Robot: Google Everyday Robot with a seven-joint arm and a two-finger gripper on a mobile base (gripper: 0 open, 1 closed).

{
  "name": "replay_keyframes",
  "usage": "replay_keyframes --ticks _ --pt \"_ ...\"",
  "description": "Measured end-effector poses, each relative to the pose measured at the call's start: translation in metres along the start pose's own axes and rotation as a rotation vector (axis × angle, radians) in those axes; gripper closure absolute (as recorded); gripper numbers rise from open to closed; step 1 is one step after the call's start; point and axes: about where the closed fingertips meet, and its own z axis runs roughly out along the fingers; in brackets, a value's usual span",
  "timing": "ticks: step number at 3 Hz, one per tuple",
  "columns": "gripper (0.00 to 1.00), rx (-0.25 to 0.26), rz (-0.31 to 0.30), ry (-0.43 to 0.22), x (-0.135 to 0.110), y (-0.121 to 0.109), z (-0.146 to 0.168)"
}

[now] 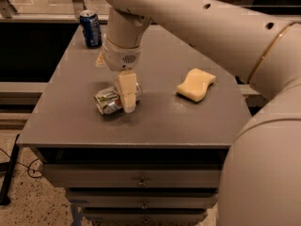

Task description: Knock 7up can over

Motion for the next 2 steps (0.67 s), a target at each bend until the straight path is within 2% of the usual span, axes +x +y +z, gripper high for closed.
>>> replay_keyframes --ticks 1,2 --pt "0.00 0.078 0.077 -0.128 -0.003 0.007 -0.010" --pt "0.00 0.194 0.173 -0.282 0.005 0.019 -0.028"
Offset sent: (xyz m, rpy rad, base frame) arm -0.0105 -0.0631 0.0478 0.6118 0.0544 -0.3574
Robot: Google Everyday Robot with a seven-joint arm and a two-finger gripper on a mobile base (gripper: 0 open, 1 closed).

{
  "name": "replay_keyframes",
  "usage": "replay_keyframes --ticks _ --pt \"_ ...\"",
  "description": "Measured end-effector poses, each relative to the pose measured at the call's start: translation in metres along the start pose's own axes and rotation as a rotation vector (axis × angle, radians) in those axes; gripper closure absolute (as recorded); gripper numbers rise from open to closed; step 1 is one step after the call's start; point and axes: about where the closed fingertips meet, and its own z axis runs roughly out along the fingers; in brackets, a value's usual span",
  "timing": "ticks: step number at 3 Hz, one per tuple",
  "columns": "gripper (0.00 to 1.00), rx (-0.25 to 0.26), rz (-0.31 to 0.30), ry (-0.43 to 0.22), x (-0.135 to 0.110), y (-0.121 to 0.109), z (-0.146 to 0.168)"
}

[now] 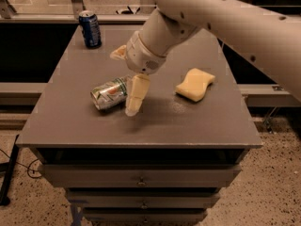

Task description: Knock 7up can over

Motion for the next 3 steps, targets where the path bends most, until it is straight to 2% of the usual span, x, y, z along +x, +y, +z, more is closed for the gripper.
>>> replay_keyframes --ticks 1,2,3 --pt "0.00 0.164 0.103 -0.152 0.015 0.007 -0.031" --pt "0.00 0.356 0.202 -0.251 0.044 0.011 -0.076" --pt "0.00 0.542 0.298 -0.327 0.077 0.025 -0.126"
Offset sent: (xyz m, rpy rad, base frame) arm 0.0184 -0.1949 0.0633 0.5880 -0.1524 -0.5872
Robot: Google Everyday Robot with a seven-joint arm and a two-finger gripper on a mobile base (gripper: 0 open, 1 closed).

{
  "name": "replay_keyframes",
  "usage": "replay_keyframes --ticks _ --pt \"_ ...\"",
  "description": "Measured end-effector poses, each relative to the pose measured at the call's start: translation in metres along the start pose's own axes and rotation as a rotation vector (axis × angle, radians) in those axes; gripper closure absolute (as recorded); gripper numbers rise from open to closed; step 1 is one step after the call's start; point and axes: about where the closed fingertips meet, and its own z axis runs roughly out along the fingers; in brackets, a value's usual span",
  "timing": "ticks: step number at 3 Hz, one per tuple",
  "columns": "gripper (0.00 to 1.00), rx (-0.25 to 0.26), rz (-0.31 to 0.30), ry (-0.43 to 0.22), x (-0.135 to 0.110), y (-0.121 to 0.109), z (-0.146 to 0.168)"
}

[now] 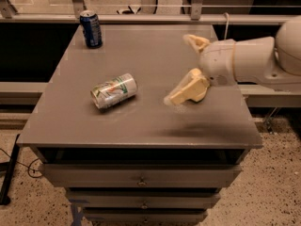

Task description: Knock 7up can over

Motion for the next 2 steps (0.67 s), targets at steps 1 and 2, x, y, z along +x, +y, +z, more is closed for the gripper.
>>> replay_keyframes --ticks 1,2 --pt "0.00 0.171 0.077 -0.042 0.019 -0.015 -0.062" --pt "0.00 0.212 0.098 -0.045 0.023 -0.017 -0.083"
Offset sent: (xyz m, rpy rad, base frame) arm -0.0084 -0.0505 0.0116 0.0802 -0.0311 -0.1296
